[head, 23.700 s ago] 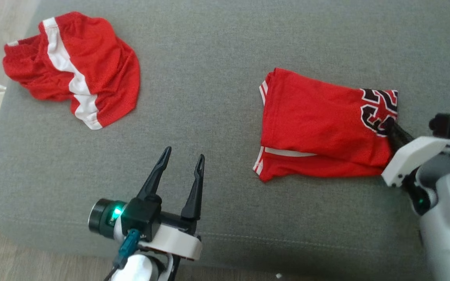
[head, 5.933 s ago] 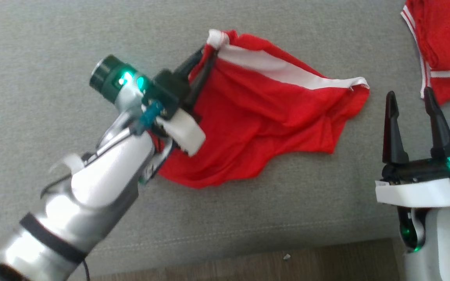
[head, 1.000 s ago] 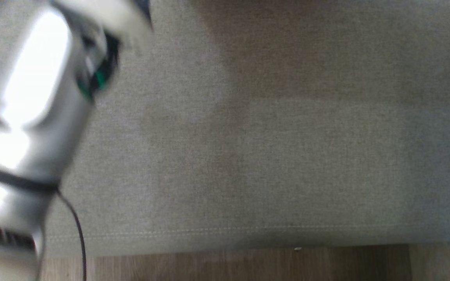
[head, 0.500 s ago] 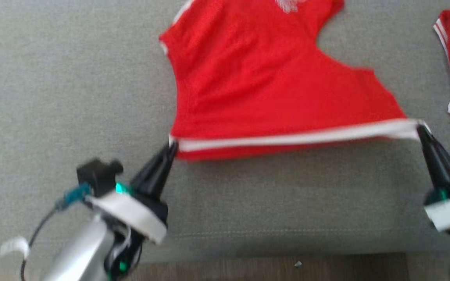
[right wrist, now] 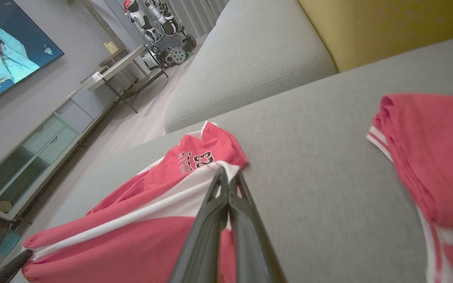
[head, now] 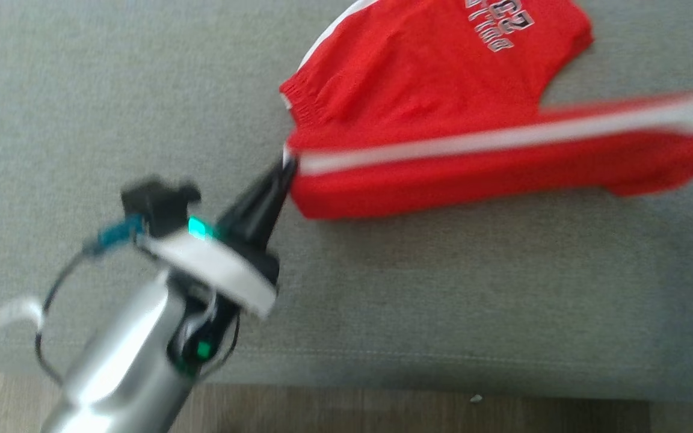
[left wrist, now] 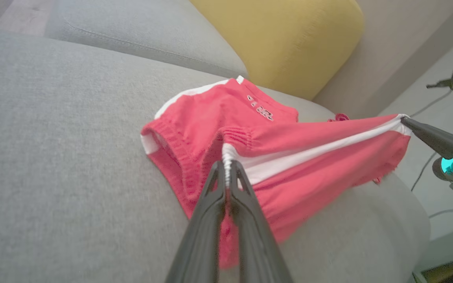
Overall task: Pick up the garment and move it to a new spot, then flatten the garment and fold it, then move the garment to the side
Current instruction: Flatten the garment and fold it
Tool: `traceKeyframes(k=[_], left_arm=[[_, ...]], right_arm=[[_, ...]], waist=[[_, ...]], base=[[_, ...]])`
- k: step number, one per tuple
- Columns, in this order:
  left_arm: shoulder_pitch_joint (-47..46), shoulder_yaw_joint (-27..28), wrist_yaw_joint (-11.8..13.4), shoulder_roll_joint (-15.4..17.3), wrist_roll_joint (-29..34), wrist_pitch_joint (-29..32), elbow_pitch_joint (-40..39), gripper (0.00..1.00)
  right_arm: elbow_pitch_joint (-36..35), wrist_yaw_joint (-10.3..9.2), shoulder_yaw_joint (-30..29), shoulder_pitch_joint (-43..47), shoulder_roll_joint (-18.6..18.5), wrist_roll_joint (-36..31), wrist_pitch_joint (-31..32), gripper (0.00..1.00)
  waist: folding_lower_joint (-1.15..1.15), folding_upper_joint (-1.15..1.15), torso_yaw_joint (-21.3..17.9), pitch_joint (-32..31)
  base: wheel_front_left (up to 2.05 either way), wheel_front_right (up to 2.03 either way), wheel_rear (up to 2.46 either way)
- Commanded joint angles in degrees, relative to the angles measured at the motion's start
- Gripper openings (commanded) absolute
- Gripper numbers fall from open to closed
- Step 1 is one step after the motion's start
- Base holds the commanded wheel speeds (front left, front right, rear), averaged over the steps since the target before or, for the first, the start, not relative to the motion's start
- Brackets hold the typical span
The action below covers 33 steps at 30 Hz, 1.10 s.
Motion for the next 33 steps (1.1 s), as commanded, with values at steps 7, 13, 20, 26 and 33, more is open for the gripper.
traceKeyframes(k=[7,13,20,26,33], left_arm=[[-12.08,3.90,0.82,-3.85,-2.65,2.95,8.30,0.00],[-18.56,4.61,2.11,-6.40,-1.73,1.66,15.55,0.00],[-22.26,4.50,2.02,-8.77,-0.93,-1.71,21.33,0.00],[-23.69,3.69,0.80,-10.28,-1.16,-3.95,24.89,1.00],[-20.64,3.67,3.87,-9.10,4.27,-8.06,22.56,1.00]], right_arm=[[8.61,-0.08,2.70,-21.35,-1.38,-7.42,9.80,0.00],[17.74,-0.08,7.82,-36.69,-1.70,-11.66,12.45,0.00],[27.80,-0.08,13.67,-47.17,-1.66,-14.37,11.35,0.00],[35.41,-0.08,15.57,-51.37,-0.03,-14.77,6.03,1.00],[34.95,-0.08,17.00,-48.28,-1.83,-9.39,-0.49,1.00]], waist=[[0.00,0.00,3.88,5.94],[0.00,0.00,5.90,8.95],[0.00,0.00,7.95,10.29],[0.00,0.00,8.35,10.10],[0.00,0.00,6.50,7.27]], base=[[0.00,0.00,0.00],[0.00,0.00,0.00],[0.00,0.00,0.00],[0.00,0.00,0.00],[0.00,0.00,0.00]])
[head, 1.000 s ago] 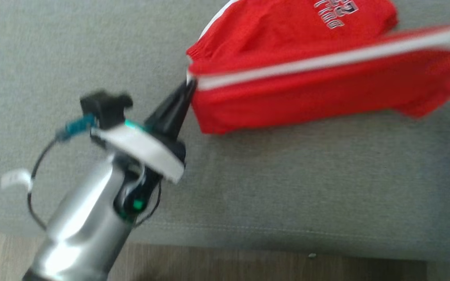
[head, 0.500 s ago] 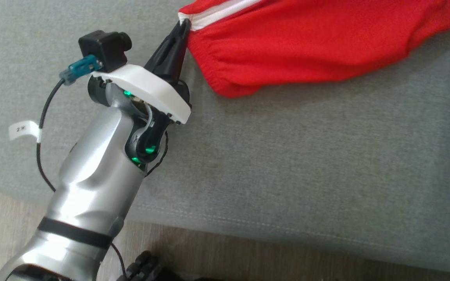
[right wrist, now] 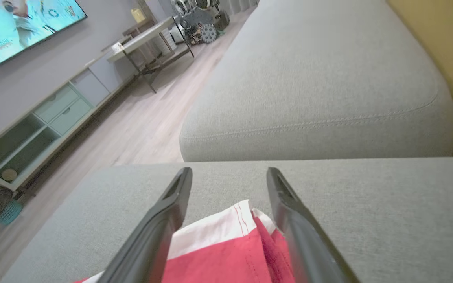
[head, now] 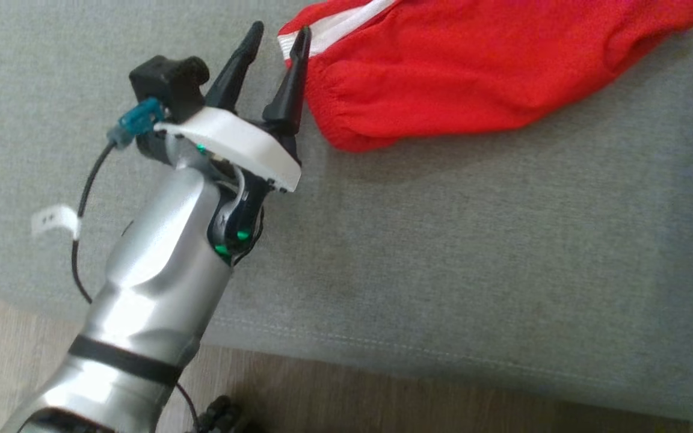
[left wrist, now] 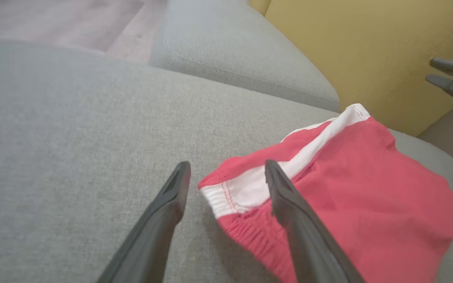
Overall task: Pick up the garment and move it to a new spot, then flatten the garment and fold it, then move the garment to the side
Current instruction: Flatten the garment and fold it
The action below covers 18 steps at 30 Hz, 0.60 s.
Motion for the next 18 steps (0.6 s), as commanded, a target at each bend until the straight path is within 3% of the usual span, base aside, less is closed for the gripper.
traceKeyframes(k=[1,4,8,12,18], left_arm=[[1.85,2.16,2.28,2.88,3.58,-0.94,-4.13,1.00],[6.29,4.79,6.66,3.82,10.04,-1.11,-12.35,1.00],[14.91,9.32,9.23,2.29,16.10,-1.14,-23.76,1.00],[20.27,11.34,9.72,0.63,20.21,-1.15,-29.20,1.00],[26.54,11.65,8.44,-1.54,22.60,-1.15,-33.23,1.00]], right_arm=[[-3.35,-0.08,0.77,2.90,-1.38,2.36,-0.87,1.00],[-4.60,-0.08,2.53,6.98,-3.53,4.75,-0.67,1.00],[-3.62,-0.08,4.35,10.80,-4.81,5.95,-1.59,1.00],[-0.20,-0.08,4.85,10.92,-5.08,4.99,-3.10,1.00],[9.09,-0.08,7.02,7.78,-6.82,-1.59,-4.71,1.00]], waist=[[0.00,0.00,-1.12,-1.37],[0.00,0.00,-1.68,-2.32],[0.00,0.00,-1.08,-2.83],[0.00,0.00,0.54,-2.68],[0.00,0.00,4.51,-2.12]], base=[[0.00,0.00,0.00],[0.00,0.00,0.00],[0.00,0.00,0.00],[0.00,0.00,0.00],[0.00,0.00,0.00]])
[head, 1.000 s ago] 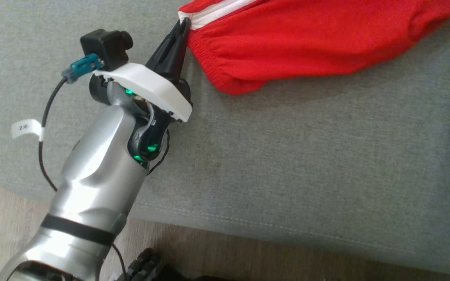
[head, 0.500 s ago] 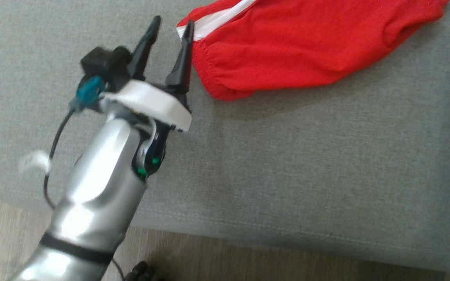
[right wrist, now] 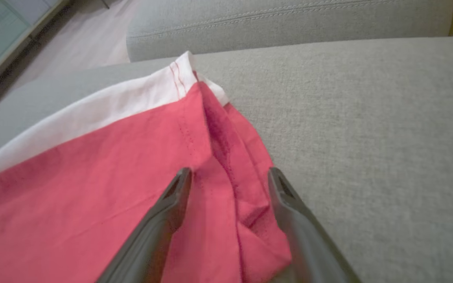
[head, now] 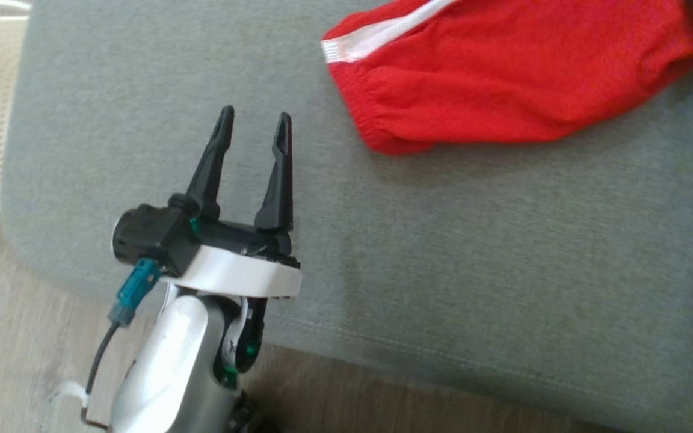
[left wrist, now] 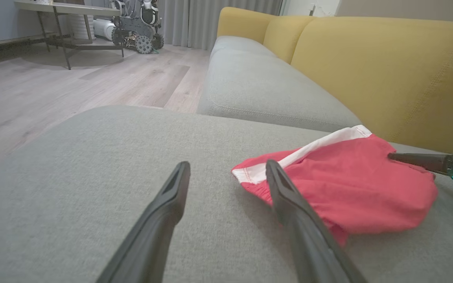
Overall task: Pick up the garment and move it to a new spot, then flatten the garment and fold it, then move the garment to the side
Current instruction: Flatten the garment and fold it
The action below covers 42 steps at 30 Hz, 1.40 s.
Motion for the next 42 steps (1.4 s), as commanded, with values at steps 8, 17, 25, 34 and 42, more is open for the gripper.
traceKeyframes(k=[8,17,25,34,42], left_arm=[[0.60,-0.38,0.51,0.40,-0.04,-0.30,-3.52,1.00],[0.59,-0.95,1.05,0.39,2.43,-0.30,-3.49,1.00],[1.36,-0.34,0.69,0.38,4.27,-0.30,-2.88,1.00],[2.23,0.21,-0.49,0.38,5.63,-0.30,-1.74,1.00],[2.62,-0.21,-1.23,0.38,5.99,-0.30,0.44,1.00]], right_arm=[[9.70,-0.06,1.80,-4.80,-1.98,-7.61,-0.72,1.00],[13.24,-0.06,0.57,-4.37,2.20,-2.33,2.28,0.00],[7.74,-0.06,-2.14,0.18,2.39,4.72,-5.29,0.00],[3.18,-0.06,-2.86,6.53,-3.72,3.11,-9.42,0.00],[1.55,-0.06,-2.49,5.09,-1.79,-7.01,-12.57,0.00]], waist=[[0.00,0.00,3.74,0.05],[0.00,0.00,1.79,-0.81],[0.00,0.00,-3.75,-3.69],[0.00,0.00,-8.40,-5.44],[0.00,0.00,-9.37,-7.26]], base=[[0.00,0.00,0.00],[0.00,0.00,0.00],[0.00,0.00,0.00],[0.00,0.00,0.00],[0.00,0.00,0.00]])
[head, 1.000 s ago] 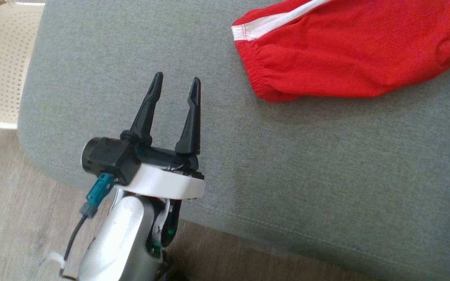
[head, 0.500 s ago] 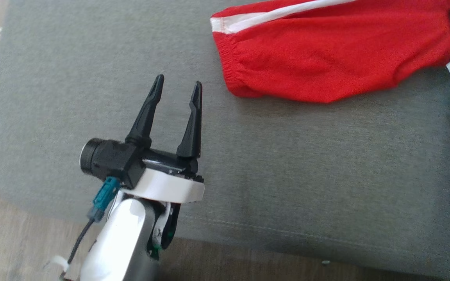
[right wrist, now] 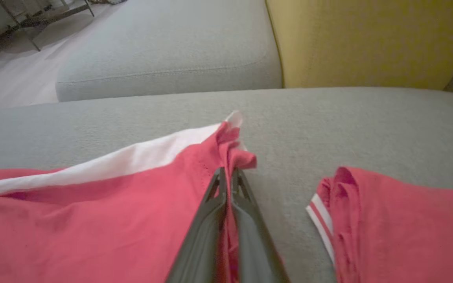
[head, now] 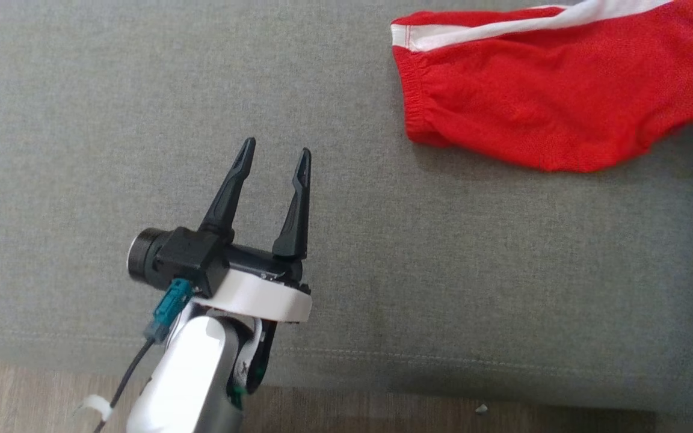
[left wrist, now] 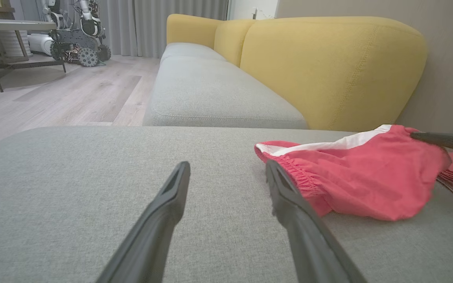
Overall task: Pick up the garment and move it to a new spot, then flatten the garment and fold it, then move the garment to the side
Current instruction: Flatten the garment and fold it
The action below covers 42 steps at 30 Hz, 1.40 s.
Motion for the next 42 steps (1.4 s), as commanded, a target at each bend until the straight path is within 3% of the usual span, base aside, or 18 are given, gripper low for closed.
traceKeyframes(k=[1,16,25,26,27,28,34,39,42], left_arm=[[0.24,1.64,-0.28,0.47,0.50,-0.30,-1.42,1.00],[2.55,1.12,-0.58,0.47,0.21,-0.30,0.70,1.00],[2.36,-0.17,-0.30,0.47,-0.57,-0.30,0.52,1.00],[2.21,-0.39,-0.27,0.47,-0.70,-0.30,0.57,1.00],[2.04,-0.60,-0.26,0.47,-0.80,-0.30,0.68,1.00],[1.89,-0.78,-0.23,0.47,-0.89,-0.30,0.80,1.00],[2.24,-0.52,0.14,0.47,-1.11,-0.30,1.15,1.00],[3.96,1.30,0.76,0.47,-0.74,-0.30,0.04,1.00],[4.74,2.24,1.08,0.47,-0.71,-0.30,-0.94,1.00]], right_arm=[[-2.83,-0.06,0.70,-1.11,0.72,-1.19,-0.82,0.00],[-20.39,-0.06,7.34,2.73,14.71,-6.88,7.39,0.00],[-20.45,-0.06,11.27,7.00,24.71,-9.56,9.44,0.00],[-19.79,-0.06,10.94,7.16,25.51,-9.95,8.83,0.09],[-19.06,-0.06,10.74,7.35,26.16,-10.47,8.40,0.48],[-18.65,-0.06,10.48,7.53,26.73,-10.63,7.68,1.00],[-22.90,-0.06,8.81,10.34,27.80,-5.63,3.41,1.00],[-30.12,-0.06,1.34,15.67,22.94,-9.27,0.11,1.00],[-32.25,-0.06,-1.87,18.35,21.96,-10.57,-1.02,1.00]], waist=[[0.00,0.00,-0.16,-0.86],[0.00,0.00,1.78,-6.08],[0.00,0.00,3.43,-5.16],[0.00,0.00,3.58,-5.07],[0.00,0.00,3.76,-5.05],[0.00,0.00,3.92,-5.05],[0.00,0.00,3.97,-6.05],[0.00,0.00,2.21,-7.67],[0.00,0.00,1.45,-8.24]], base=[[0.00,0.00,0.00],[0.00,0.00,0.00],[0.00,0.00,0.00],[0.00,0.00,0.00],[0.00,0.00,0.00],[0.00,0.00,0.00],[0.00,0.00,0.00],[0.00,0.00,0.00],[0.00,0.00,0.00]])
